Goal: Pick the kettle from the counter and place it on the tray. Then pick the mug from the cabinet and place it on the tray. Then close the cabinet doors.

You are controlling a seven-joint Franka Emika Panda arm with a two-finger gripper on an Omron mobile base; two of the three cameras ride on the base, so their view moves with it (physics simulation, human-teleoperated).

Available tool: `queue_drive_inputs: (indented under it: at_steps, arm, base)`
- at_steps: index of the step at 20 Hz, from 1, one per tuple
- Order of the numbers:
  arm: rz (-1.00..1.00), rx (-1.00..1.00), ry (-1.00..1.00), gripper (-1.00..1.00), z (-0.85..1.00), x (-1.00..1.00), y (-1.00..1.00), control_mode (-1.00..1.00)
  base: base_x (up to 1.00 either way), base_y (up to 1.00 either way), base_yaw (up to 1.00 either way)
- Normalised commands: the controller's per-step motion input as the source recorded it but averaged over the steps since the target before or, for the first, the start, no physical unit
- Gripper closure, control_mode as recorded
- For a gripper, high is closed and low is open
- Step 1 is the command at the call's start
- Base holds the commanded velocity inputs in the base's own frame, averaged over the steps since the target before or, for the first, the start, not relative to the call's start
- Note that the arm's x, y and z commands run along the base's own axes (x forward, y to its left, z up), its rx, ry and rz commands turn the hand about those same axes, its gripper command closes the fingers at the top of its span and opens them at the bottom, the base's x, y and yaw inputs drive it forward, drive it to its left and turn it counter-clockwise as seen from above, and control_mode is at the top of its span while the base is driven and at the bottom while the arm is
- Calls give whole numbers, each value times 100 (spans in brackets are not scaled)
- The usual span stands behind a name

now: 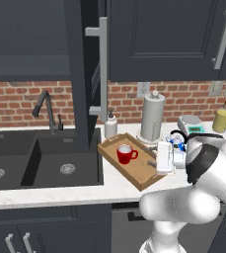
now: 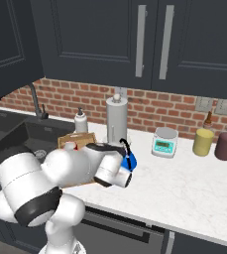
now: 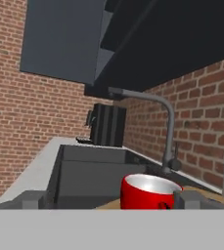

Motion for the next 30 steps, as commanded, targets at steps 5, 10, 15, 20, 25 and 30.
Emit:
queue_drive_inputs:
  at_steps: [5,10,15,20,25,30]
  arm:
    - [-11,0,1,-100,63,-51,-14,-100]
    - [-14,0,11,-100,79,-40,-30,-100]
    - [-17,0,22,-100,83,-31,-36,-100]
    - [-19,0,32,-100,82,-28,-37,-100]
    - [-20,0,41,-100,54,-23,-35,-100]
    - [-15,-1,47,-100,4,-16,-36,-100]
  base:
    - [0,0,0]
    - [0,0,0]
    - [0,0,0]
    - [0,0,0]
    - [0,0,0]
    - [0,0,0]
